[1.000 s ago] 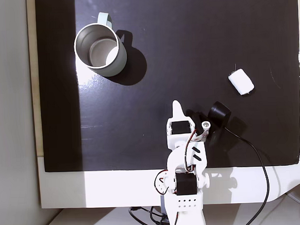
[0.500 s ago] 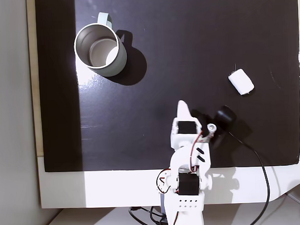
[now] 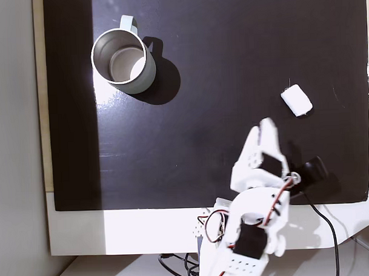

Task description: Grasp a gauze and put it in the cup.

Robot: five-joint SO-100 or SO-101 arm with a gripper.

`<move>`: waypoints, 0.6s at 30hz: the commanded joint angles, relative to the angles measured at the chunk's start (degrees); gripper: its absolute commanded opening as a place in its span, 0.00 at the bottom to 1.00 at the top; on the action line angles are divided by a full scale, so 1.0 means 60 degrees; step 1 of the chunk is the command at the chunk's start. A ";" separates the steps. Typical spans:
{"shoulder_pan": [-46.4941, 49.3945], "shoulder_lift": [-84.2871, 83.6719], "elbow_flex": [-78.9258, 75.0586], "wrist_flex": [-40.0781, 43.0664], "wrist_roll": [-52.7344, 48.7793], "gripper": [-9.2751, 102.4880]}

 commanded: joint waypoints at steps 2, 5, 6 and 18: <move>0.0542 -0.1919 -0.1758 0.0088 0.0645 0.30; 0.0908 -0.3472 -0.2813 0.0425 0.1084 0.31; 0.1040 -0.3984 -0.3164 0.0557 0.1216 0.32; 0.1787 -0.8262 -0.5903 0.1406 0.1538 0.32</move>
